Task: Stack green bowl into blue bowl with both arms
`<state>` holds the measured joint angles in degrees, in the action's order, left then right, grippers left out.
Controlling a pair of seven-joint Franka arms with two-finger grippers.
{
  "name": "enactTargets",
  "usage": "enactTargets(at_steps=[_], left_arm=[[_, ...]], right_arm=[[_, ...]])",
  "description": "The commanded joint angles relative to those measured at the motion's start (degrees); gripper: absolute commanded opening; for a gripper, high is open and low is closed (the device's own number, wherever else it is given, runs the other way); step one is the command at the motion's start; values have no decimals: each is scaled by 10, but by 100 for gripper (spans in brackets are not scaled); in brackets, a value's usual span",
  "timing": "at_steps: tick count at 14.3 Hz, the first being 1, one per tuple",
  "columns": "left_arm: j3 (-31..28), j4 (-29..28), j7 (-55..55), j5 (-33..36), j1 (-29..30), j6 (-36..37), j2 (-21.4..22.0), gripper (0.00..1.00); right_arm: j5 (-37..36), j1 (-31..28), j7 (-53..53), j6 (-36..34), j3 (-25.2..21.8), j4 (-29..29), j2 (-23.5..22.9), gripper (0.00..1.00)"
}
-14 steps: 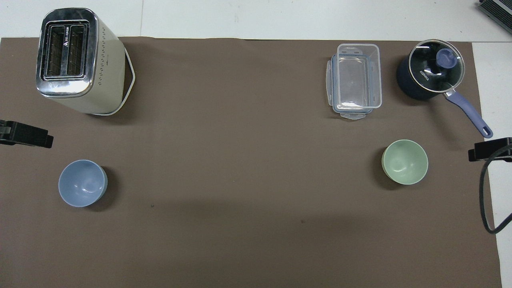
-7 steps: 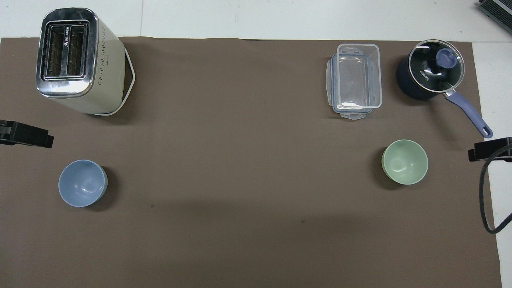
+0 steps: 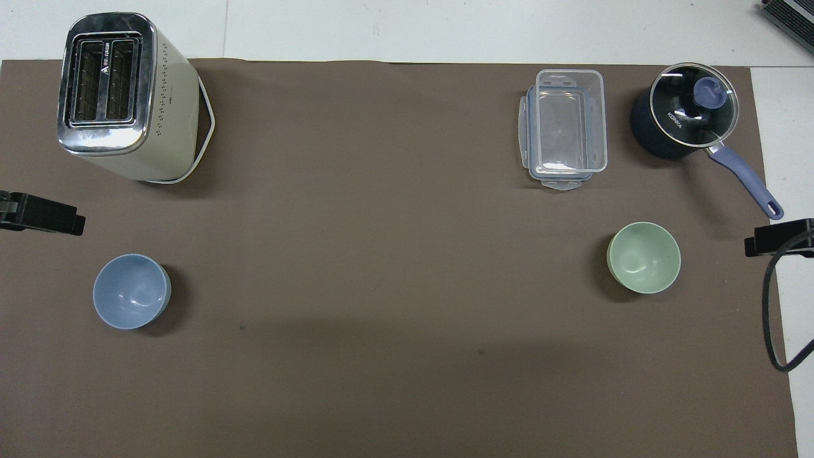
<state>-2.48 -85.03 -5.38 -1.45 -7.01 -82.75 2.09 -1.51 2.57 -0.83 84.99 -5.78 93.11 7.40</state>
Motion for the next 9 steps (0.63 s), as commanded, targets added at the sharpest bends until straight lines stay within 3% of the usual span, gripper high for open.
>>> enactTargets(at_steps=[1,9], left_arm=[[2,-3,6,6,2,0,4,100],[1,-13,-1,4,11,1,11,100]], right_arm=[[2,-6,9,-5,4,2,6,100],[2,-6,9,-5,4,2,6,100]])
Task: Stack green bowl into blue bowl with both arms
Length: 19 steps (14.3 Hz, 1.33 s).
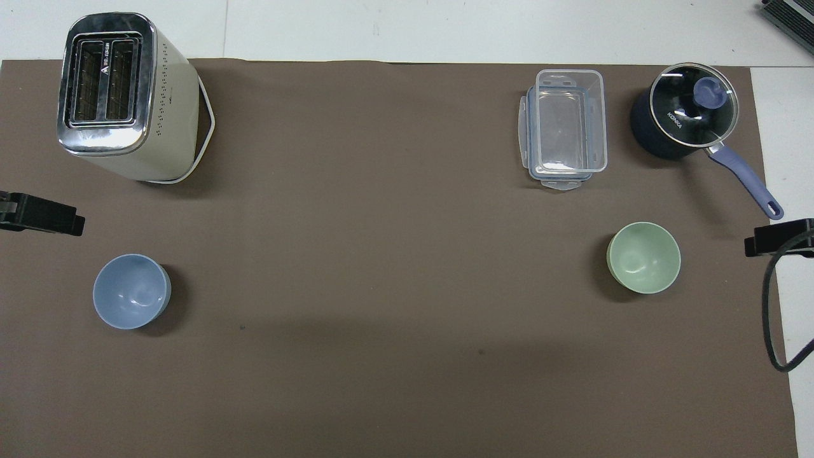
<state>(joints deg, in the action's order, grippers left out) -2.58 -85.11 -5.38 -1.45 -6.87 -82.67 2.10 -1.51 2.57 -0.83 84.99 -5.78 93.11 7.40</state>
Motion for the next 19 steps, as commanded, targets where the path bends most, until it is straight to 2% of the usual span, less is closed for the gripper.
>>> enactTargets(at_steps=[1,7,13,19], left_arm=[[2,-21,0,4,11,-4,12,100],[1,-78,-20,2,43,-55,25,100],[1,-218,-74,-21,91,-187,45,100],[1,-320,-208,-100,168,-283,42,100]], right_arm=[[2,-6,9,-5,4,2,6,100],[2,-6,9,-5,4,2,6,100],[2,-6,9,-5,4,2,6,100],[2,-6,9,-5,4,2,6,100]])
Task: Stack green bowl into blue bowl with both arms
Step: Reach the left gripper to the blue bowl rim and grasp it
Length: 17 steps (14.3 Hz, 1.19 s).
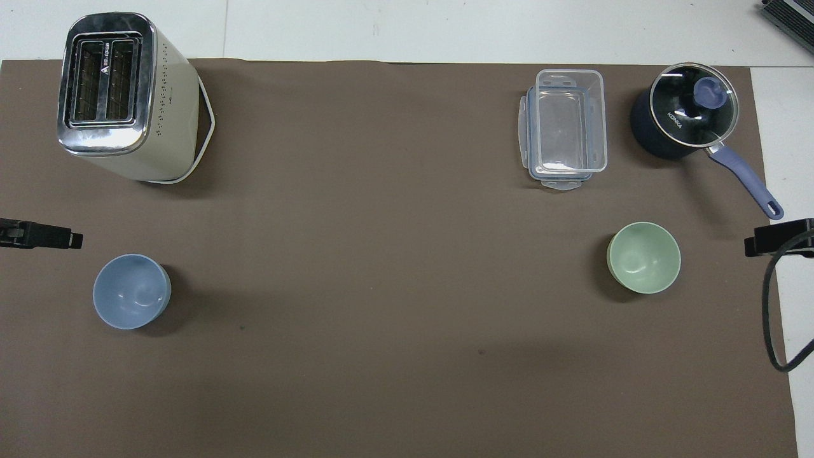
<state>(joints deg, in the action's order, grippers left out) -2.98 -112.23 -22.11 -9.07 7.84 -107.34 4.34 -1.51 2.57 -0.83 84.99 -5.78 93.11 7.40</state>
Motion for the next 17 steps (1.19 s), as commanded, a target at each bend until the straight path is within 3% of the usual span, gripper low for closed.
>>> enactTargets(at_steps=[1,4,6,12,17], left_arm=[[5,-63,-63,-32,29,-44,16,100],[5,-104,-136,-73,65,-76,1,100],[5,-112,-179,-90,86,-98,-33,97],[5,-120,-207,-119,99,-134,-78,80],[5,-128,-207,-119,99,-140,-97,74]], right_arm=[[2,-6,9,-5,4,2,6,100],[2,-6,9,-5,4,2,6,100],[2,-6,9,-5,4,2,6,100],[2,-6,9,-5,4,2,6,100],[2,-6,9,-5,4,2,6,100]])
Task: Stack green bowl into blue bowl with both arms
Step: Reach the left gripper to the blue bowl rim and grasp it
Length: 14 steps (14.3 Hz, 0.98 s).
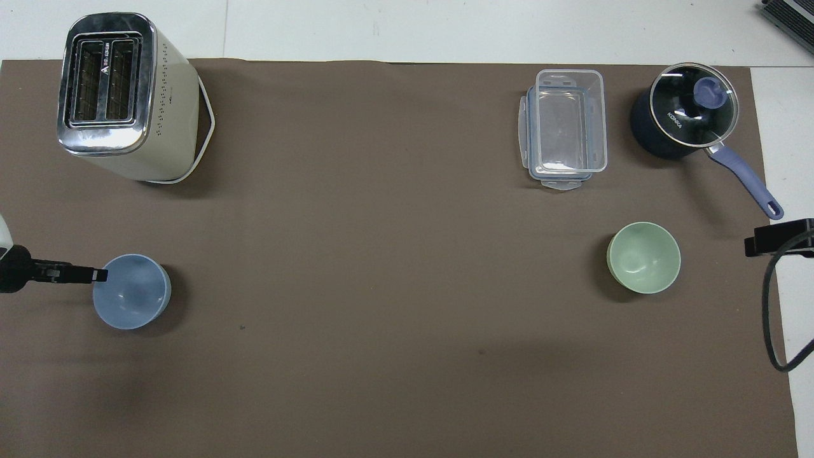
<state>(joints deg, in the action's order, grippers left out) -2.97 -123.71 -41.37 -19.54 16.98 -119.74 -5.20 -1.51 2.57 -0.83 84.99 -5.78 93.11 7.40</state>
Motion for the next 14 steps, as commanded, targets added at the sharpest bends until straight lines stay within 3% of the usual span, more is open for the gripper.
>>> enactTargets(at_steps=[1,5,7,8,10,14], left_arm=[[5,-15,-14,-15,6,-17,-6,72],[4,-18,-13,-15,-2,-18,-13,67],[4,-20,-12,-15,-2,-17,-15,47],[4,-20,-7,-15,-3,-16,-14,20],[4,-20,-9,-15,-1,-13,-14,2],[4,-14,-20,-15,6,-7,-13,0]], right_arm=[[2,-6,9,-5,4,1,6,100],[2,-6,9,-5,4,2,6,100],[2,-6,9,-5,4,2,6,100],[2,-6,9,-5,4,2,6,100],[2,-6,9,-5,4,2,6,100],[2,-6,9,-5,4,2,6,100]])
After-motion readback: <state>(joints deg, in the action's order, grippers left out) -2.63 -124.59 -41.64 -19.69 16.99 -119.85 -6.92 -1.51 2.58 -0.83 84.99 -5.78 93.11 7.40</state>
